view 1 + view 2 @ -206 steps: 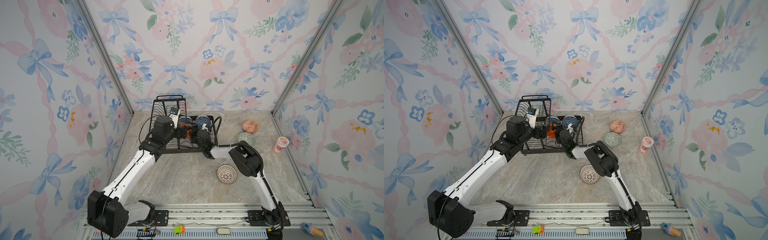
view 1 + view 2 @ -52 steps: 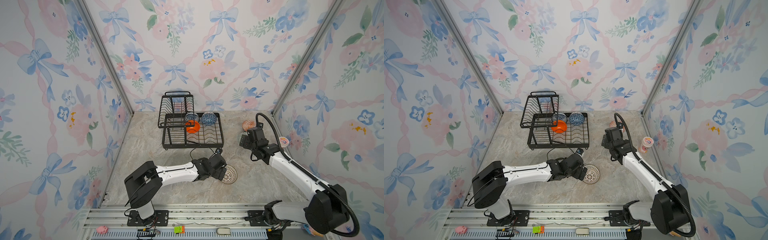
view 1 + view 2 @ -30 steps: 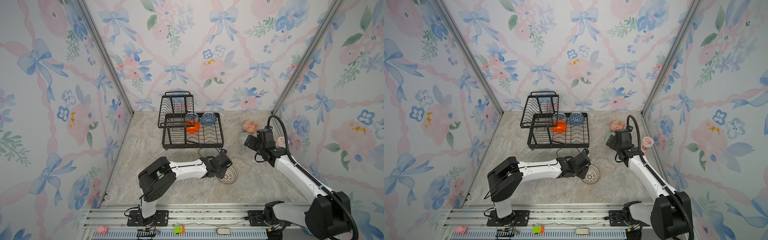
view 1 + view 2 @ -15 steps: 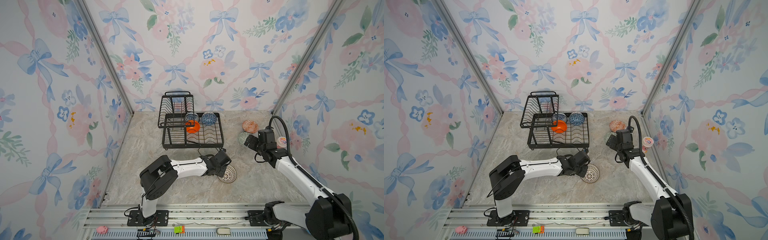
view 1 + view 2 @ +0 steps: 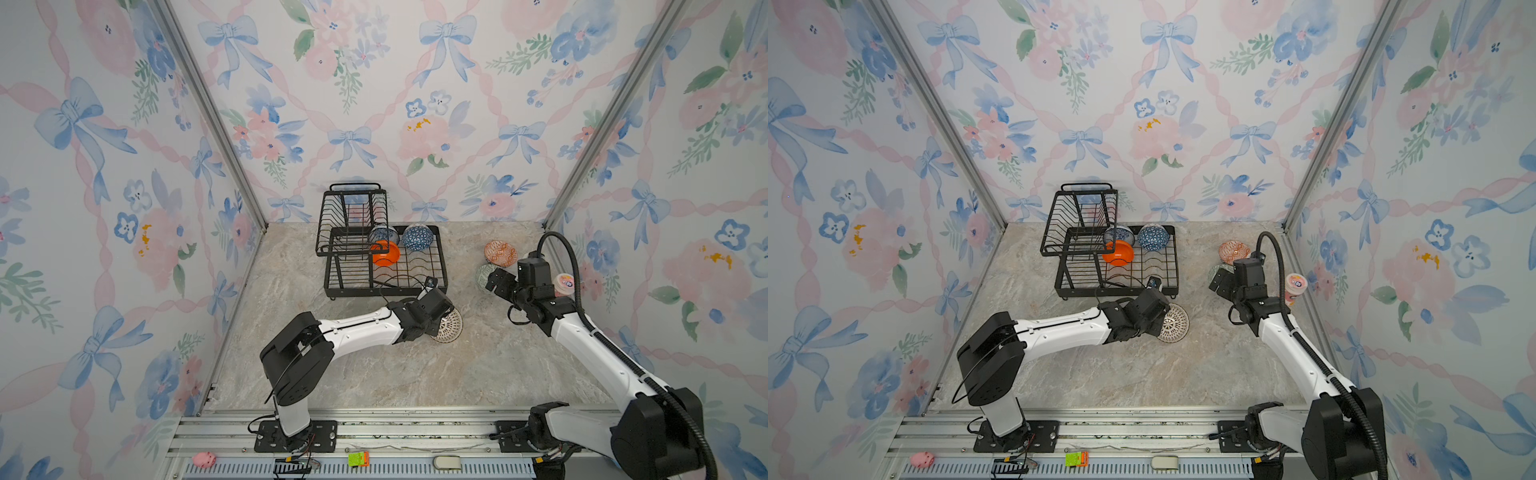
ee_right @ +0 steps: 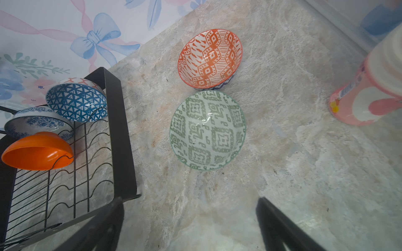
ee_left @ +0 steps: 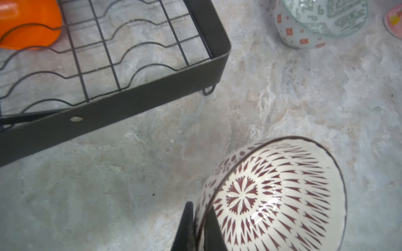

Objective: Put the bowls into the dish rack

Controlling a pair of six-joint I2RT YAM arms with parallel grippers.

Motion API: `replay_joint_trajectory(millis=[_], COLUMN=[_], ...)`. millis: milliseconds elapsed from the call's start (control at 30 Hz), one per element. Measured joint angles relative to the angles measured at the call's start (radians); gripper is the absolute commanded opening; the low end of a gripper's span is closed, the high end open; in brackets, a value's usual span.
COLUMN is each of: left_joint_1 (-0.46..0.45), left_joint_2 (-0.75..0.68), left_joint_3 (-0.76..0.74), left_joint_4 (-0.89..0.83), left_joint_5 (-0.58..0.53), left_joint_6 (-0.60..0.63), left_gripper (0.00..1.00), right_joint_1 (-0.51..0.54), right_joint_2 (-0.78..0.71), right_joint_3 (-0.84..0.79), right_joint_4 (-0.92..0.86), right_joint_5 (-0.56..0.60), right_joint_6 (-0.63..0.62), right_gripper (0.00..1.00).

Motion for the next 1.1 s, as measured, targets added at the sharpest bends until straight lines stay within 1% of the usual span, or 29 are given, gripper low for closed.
replay_joint_trajectory(millis=[100,200,400,533,767,900,1100], left_joint_1=[0.000,0.000,0.000,0.000,0.000,-0.002,-0.014], left_joint_2=[-0.030,-0.053,-0.109,-0.099,-0.021,0.068,0.211], left_joint_3=[0.000,-0.003,-0.094,-0.101,-0.060,-0.031,-0.002], left_joint_4=[0.008,0.057,0.327,0.494,0.795,0.955,1.243], left_joint_5=[-0.061,-0.119,-0.233,-0.307,-0.357,-0.378,-0.425], left_joint_6=[0.000,0.001,0.044,0.106,0.243,0.320,0.500], left_gripper=[0.00,0.00,0.00,0.00,0.00,0.00,0.00], right_joint_1=[-0.005,-0.014,-0.027,-0.028,-0.028,-0.025,-0.004], right_joint_2=[-0.003,-0.005,-0.036,-0.052,-0.076,-0.100,-0.091], right_joint_3=[0.000,0.010,0.066,0.127,0.216,0.231,0.265], right_joint_4=[0.005,-0.010,-0.032,-0.044,-0.055,-0.032,-0.005], right_joint_5=[-0.029,-0.063,-0.158,-0.224,-0.298,-0.318,-0.338], right_joint_6=[0.002,0.005,0.065,0.131,0.277,0.367,0.467], right_gripper=[0.97,0.97,0.97,0.97,0.97,0.97,0.97])
